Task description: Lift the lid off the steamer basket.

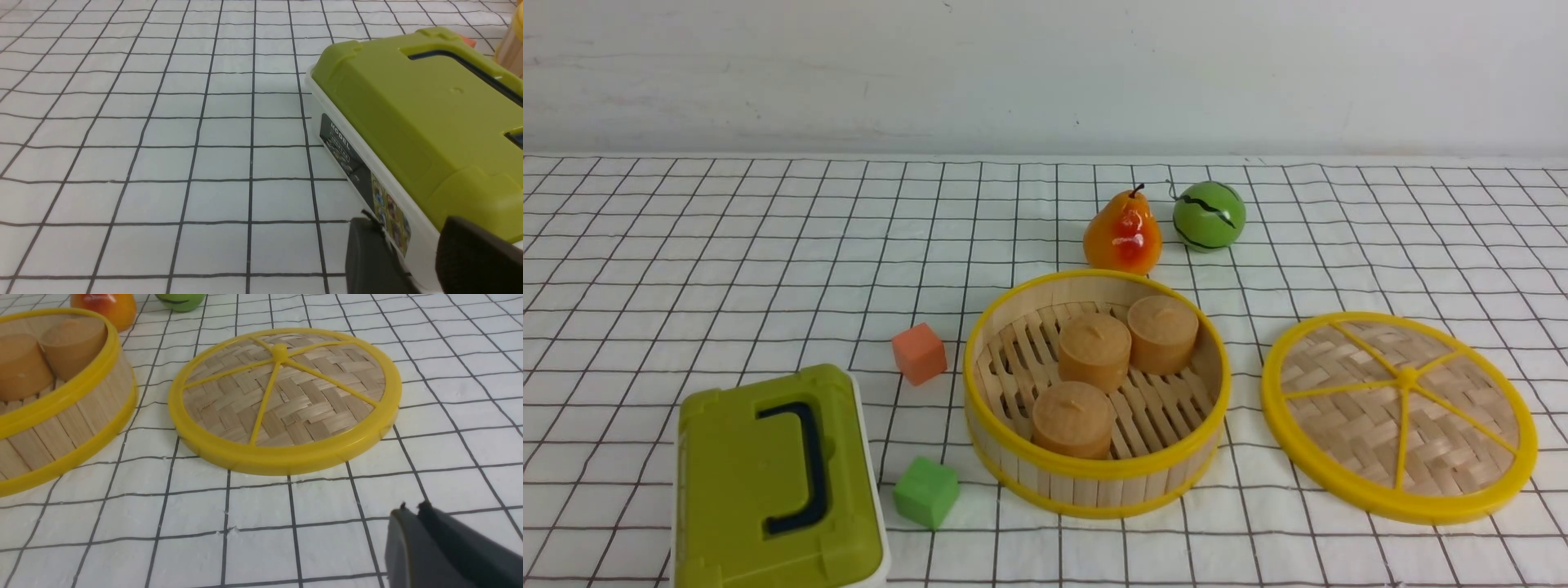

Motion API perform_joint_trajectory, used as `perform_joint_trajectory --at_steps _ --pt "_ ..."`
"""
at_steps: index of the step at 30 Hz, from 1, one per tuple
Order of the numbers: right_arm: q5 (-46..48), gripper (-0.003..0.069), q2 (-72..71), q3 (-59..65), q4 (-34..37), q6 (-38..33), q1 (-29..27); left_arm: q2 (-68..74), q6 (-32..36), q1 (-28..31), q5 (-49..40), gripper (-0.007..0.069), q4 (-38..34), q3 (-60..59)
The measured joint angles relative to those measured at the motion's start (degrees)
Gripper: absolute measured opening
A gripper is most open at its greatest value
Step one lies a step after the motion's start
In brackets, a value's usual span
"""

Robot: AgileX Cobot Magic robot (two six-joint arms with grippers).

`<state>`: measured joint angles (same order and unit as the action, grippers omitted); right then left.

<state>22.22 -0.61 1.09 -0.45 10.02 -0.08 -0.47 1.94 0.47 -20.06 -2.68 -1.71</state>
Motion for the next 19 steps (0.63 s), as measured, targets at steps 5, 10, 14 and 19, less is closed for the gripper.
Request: perform_joint_trajectory --at_steps 5,10,14,19 --pt "0.0 0.0038 0.0 0.0 0.0 0.0 0.0 0.0 0.0 0.0 0.0 0.0239 0.0 0.0" --pt "0.0 0.0038 0.0 0.0 0.0 0.0 0.0 0.0 0.0 0.0 0.0 0.0239 0.0 0.0" --pt "0.0 0.0039 0.0 0.0 0.0 0.0 0.0 0.0 0.0 0.0 0.0 0.0239 0.0 0.0" --pt "0.0 0.0038 0.0 0.0 0.0 0.0 0.0 0.0 0.0 0.0 0.0 0.0239 0.0 0.0"
